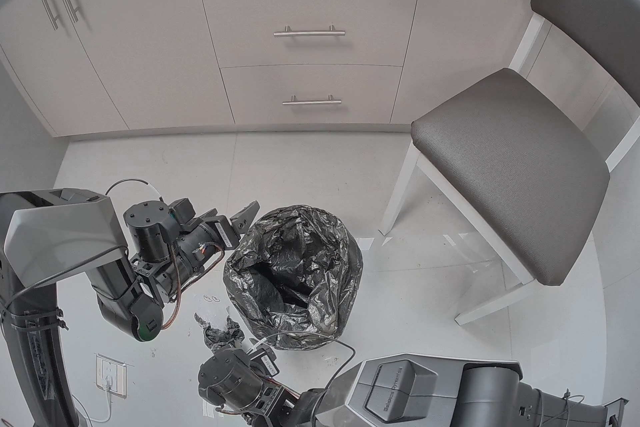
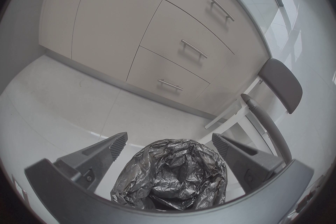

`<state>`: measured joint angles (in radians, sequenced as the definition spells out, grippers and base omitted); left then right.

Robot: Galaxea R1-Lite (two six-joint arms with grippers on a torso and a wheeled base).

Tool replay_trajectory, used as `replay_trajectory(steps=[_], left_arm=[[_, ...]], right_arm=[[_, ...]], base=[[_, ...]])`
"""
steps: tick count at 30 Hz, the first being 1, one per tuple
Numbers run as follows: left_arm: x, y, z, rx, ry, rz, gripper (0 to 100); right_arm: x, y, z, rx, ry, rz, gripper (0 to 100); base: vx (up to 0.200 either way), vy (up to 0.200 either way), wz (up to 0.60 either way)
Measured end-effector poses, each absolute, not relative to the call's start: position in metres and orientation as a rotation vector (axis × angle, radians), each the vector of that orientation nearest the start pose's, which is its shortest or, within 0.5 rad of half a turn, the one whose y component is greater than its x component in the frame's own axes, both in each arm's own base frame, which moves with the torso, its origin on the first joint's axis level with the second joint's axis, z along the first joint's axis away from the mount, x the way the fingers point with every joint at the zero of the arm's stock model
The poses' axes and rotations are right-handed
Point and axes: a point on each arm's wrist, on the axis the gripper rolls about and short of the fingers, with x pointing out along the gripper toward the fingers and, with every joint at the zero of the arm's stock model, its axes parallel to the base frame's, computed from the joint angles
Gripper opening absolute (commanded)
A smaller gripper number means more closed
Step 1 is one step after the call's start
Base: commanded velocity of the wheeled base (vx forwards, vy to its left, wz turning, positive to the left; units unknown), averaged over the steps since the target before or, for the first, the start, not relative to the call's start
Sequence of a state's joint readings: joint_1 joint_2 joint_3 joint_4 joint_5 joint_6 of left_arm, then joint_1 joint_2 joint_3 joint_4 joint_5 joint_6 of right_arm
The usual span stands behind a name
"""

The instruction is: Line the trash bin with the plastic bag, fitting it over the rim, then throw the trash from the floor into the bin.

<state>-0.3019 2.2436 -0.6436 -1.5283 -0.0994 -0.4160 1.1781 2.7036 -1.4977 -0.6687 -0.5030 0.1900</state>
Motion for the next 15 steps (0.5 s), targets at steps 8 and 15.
replay_trajectory(steps=[8,15], left_arm=[[0.342,-0.108,0.051,-0.404,0.153,-0.38,100],[0.342,-0.108,0.051,-0.404,0.154,-0.38,100]], right_arm=[[0.204,0.447,-0.046,-0.207,0.408,0.605,100],[0.227,0.441,-0.042,-0.179,0.394,0.565,100]], base=[[0.0,0.0,0.0],[0.0,0.0,0.0]])
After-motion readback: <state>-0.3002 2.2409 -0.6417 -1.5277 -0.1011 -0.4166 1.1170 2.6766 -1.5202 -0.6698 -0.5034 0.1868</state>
